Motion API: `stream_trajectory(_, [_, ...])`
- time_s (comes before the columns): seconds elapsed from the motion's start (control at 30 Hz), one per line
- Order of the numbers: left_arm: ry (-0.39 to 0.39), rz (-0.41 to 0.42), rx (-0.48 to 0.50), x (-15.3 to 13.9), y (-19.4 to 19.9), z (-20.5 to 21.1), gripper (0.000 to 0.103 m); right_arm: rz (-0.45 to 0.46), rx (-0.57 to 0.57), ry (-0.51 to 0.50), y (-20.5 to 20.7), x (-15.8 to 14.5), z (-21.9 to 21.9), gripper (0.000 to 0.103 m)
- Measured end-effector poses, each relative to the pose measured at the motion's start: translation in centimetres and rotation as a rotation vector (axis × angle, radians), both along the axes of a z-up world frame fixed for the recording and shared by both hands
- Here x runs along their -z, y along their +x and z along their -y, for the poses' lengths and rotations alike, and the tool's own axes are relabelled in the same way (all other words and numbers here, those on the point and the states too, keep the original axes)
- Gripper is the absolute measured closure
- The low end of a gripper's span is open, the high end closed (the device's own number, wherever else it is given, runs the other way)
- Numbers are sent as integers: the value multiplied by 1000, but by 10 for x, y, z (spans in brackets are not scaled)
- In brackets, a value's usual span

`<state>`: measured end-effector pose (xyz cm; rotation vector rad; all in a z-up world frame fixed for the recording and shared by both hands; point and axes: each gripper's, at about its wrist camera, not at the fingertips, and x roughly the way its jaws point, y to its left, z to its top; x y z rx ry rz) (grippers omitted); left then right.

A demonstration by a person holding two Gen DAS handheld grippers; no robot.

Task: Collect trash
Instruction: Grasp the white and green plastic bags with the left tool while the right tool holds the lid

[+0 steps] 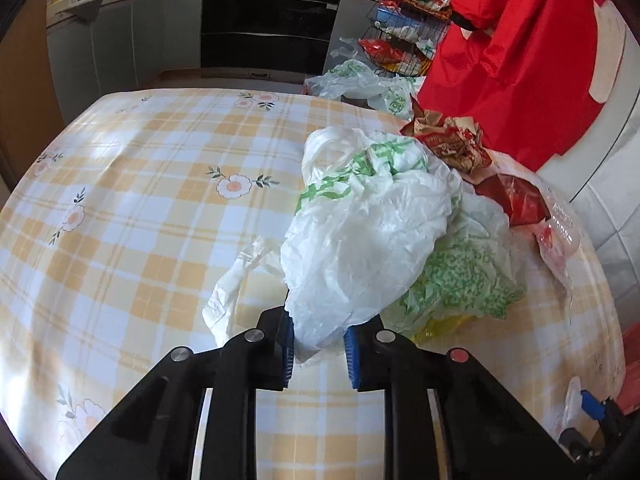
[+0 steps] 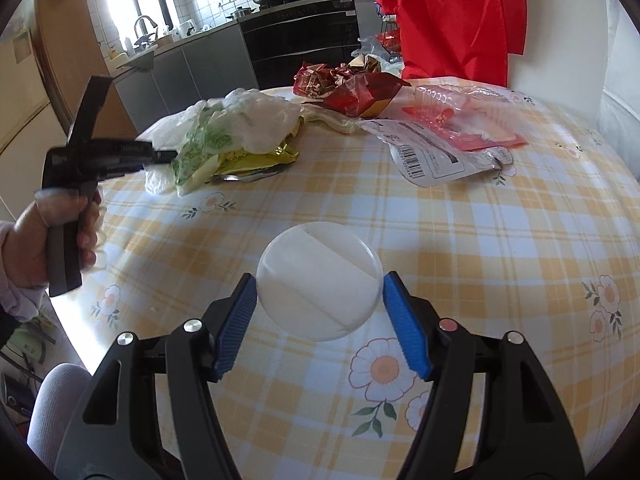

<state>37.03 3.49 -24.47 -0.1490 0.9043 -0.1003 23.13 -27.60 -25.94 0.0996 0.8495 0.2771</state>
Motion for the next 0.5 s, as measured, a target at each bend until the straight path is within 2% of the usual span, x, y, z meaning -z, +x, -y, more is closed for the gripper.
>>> stream_trajectory(0.07, [8,17,6,-2,-15,-2,90,5,-1,7,-4,-3,-1,37])
stream_trajectory(0.2, [-32,53,-20,-20,-39,-13,92,17,0,19,-14,-10,-1,37])
stream_trajectory(0.5, [-36,202,9,-97,-113,-24,92,73,19,41,-40,-42,4,37])
